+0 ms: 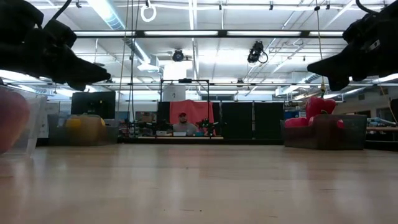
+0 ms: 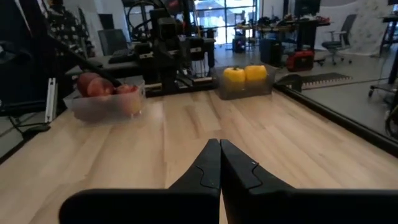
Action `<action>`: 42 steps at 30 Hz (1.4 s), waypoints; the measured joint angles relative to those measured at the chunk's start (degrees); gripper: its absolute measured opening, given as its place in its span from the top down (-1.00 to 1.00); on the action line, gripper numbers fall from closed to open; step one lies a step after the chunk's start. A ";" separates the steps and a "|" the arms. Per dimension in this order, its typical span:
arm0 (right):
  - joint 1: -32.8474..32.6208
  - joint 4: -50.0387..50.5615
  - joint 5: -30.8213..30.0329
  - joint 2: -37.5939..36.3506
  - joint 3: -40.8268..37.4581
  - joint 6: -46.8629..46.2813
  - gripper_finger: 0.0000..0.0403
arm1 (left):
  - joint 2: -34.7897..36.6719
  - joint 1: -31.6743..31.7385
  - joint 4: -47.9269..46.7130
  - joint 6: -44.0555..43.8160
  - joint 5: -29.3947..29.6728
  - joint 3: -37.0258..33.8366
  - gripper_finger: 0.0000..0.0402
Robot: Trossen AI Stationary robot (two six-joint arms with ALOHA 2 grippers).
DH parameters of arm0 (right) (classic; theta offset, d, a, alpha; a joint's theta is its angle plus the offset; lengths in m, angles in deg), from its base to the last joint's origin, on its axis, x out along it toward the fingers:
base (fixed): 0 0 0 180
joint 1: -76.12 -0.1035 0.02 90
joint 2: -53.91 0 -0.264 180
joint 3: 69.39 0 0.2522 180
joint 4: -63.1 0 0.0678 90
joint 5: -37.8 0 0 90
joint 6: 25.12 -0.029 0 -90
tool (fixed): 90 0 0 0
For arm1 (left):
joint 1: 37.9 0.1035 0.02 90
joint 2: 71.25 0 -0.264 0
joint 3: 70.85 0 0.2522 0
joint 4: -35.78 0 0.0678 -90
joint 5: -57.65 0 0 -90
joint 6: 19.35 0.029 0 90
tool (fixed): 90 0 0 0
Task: Sort produce into baskets
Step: Return to Home Position
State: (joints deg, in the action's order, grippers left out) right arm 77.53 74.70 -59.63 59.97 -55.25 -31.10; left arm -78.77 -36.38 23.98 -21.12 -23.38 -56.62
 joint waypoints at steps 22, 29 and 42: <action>0.02 -2.46 -7.94 0.02 0.00 -0.10 0.85 | -0.14 0.00 1.43 -3.05 1.56 -0.02 0.30; 0.02 -2.46 -7.94 0.02 0.00 -0.10 0.86 | -0.14 0.00 1.44 -3.03 1.58 -0.02 0.30; 0.02 -2.46 -7.93 0.02 0.00 -0.10 0.86 | -0.14 0.00 1.44 -3.03 1.58 -0.04 0.30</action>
State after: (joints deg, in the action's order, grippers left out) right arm 77.55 72.24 -67.56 60.00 -55.25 -31.20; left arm -78.91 -36.38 25.42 -24.15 -21.80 -56.67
